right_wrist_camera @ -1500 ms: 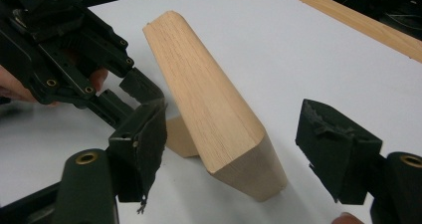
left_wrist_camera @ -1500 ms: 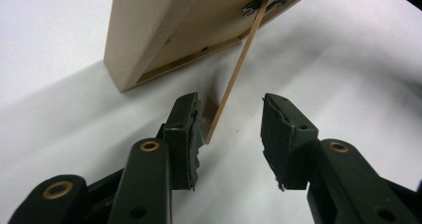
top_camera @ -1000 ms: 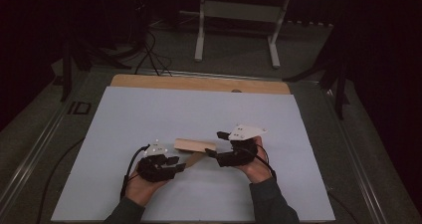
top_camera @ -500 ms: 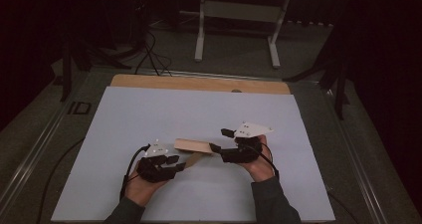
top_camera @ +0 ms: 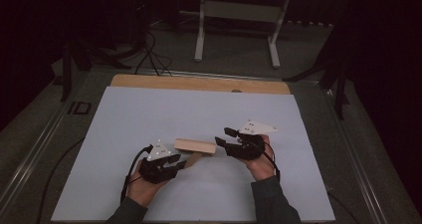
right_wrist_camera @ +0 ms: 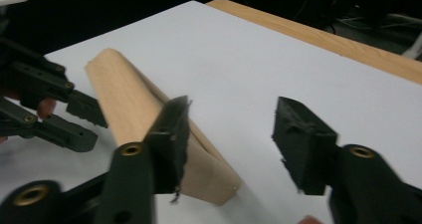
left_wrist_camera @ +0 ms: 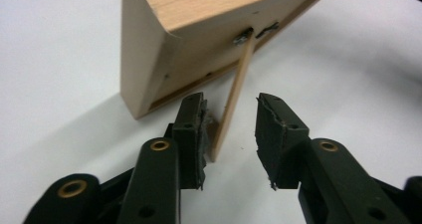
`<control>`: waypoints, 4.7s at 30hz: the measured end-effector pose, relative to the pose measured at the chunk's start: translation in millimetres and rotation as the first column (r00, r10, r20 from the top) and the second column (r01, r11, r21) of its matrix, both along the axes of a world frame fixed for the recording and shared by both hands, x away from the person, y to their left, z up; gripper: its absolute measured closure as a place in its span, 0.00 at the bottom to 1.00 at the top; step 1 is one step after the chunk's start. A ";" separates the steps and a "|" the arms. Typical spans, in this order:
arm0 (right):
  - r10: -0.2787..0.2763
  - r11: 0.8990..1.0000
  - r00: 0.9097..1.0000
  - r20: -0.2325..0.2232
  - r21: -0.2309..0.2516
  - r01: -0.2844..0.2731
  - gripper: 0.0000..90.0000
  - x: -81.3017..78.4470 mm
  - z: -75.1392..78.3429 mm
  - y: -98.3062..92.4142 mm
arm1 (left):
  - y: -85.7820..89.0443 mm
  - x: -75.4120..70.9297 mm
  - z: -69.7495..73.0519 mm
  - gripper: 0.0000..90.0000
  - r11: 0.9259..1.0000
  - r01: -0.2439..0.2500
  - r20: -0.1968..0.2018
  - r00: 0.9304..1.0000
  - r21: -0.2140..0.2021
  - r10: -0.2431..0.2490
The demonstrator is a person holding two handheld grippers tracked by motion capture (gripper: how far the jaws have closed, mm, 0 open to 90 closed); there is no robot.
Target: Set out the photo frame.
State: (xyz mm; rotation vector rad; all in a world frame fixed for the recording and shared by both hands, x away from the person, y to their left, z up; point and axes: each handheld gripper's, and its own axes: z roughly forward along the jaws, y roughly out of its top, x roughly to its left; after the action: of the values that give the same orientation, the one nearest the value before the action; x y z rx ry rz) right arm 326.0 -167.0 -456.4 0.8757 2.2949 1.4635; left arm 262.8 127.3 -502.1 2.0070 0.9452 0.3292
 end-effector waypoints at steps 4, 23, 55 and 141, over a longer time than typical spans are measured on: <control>-0.016 1.000 1.000 -0.023 0.023 0.016 0.68 3.3 -6.5 -0.9 | 1.7 1.9 -0.2 0.78 1.000 -0.028 0.009 1.000 -0.005 0.028; -0.015 1.000 0.997 -0.080 -0.007 0.015 0.94 9.3 -30.1 15.7 | -3.9 14.0 3.6 0.99 0.999 -0.047 0.058 0.997 0.013 0.047; 0.056 0.998 0.996 -0.064 -0.038 -0.059 0.98 -6.2 -30.2 27.7 | -17.3 11.0 14.4 0.99 1.000 -0.001 0.075 0.997 -0.017 0.003; 0.066 0.993 0.998 0.004 -0.101 -0.066 0.56 -15.7 -15.4 34.6 | -6.8 16.5 29.9 0.35 0.979 -0.100 -0.029 0.995 -0.179 0.096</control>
State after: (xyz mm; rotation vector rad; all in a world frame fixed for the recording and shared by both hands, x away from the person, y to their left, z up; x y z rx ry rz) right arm 310.3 -132.3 -471.8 0.7720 2.3906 1.3610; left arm 279.3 120.5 -472.2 1.8063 1.0507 0.2681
